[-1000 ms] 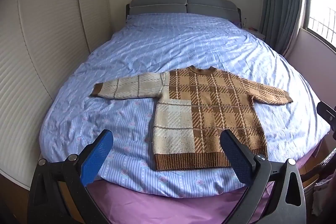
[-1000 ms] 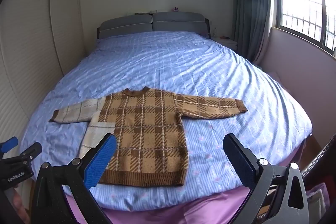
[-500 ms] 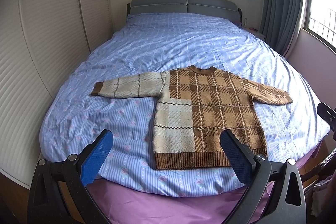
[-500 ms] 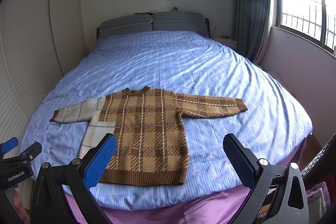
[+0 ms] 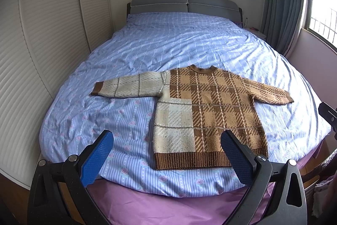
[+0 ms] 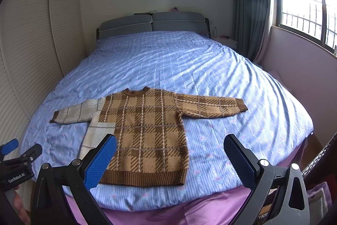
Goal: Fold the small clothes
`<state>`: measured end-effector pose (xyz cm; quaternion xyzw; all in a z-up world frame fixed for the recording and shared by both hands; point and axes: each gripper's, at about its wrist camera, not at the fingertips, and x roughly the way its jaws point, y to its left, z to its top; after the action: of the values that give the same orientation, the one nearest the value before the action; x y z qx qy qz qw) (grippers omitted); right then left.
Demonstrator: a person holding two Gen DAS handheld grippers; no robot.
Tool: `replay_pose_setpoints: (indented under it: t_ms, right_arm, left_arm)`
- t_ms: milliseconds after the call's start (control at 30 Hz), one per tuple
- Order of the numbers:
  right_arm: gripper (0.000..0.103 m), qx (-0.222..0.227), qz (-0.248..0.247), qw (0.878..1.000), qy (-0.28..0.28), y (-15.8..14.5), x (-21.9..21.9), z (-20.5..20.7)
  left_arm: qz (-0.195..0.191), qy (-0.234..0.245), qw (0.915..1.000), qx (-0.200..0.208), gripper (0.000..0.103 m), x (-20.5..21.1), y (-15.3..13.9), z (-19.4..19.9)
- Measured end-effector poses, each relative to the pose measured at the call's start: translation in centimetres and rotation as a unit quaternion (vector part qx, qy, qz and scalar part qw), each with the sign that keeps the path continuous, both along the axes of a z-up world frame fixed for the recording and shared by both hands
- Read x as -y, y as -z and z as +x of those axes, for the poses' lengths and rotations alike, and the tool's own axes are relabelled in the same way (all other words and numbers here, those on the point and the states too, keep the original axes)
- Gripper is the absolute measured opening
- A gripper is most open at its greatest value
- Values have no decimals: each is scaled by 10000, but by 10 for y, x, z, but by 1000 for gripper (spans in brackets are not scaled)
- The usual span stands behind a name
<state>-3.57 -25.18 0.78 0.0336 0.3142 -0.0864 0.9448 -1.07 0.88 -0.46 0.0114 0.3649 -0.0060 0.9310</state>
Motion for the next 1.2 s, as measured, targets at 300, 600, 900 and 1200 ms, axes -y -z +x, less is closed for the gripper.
replay_pose_setpoints:
  t_ms: [300,600,900,1200]
  right_arm:
    - [102,-1,13,10000,1,1,2,0]
    - [102,-2,16,10000,7,1,1,1]
    - [102,-4,31,10000,10,3,3,0]
    - [102,-7,41,10000,10,3,3,0]
  left_arm:
    - [-1,-4,10000,-6,103,0,1,0]
    - [-6,-4,10000,-7,103,0,0,0]
    - [-3,-8,10000,-5,103,1,1,0]
    - [8,-28,10000,5,103,1,1,-1]
